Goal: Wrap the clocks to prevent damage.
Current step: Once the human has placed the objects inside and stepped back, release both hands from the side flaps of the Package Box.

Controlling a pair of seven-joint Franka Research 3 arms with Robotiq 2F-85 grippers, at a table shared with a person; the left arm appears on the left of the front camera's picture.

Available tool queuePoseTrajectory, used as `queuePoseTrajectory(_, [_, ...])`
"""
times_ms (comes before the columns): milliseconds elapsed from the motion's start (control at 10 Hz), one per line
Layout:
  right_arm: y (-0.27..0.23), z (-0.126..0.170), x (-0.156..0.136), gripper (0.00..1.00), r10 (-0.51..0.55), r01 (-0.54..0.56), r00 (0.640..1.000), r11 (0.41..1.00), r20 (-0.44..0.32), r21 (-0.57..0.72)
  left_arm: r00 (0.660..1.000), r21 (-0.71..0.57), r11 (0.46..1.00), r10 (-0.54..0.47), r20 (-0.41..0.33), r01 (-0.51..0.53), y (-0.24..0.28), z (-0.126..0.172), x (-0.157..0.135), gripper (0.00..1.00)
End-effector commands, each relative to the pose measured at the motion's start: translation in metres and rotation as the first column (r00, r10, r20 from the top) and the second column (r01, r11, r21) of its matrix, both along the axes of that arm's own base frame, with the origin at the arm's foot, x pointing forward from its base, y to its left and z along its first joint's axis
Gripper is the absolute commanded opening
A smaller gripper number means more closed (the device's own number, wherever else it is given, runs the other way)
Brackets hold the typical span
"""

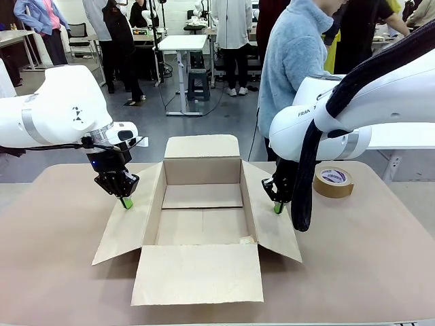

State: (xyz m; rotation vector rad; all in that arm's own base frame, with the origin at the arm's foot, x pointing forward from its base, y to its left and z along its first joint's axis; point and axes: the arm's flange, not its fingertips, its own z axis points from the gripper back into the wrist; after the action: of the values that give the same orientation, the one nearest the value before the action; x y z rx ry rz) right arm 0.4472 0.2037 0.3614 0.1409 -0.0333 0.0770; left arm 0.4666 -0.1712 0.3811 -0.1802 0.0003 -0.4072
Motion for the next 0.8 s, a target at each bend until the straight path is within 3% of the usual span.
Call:
queuePoseTrajectory(0, [0.0009, -0.0005, -0.0004, 0.00, -0.015, 0.015, 1.000, 1.000, -0.001, -0.006, 1.000, 0.016, 1.000, 0.017, 0.014, -0.017, 0.0002, -0.0003, 0.0011, 0.00])
queuePoseTrajectory(700, [0.0009, -0.0005, -0.0004, 0.00, -0.015, 0.015, 1.000, 1.000, -0.001, -0.006, 1.000, 0.016, 1.000, 0.017, 0.014, -0.017, 0.0002, -0.0003, 0.0011, 0.00])
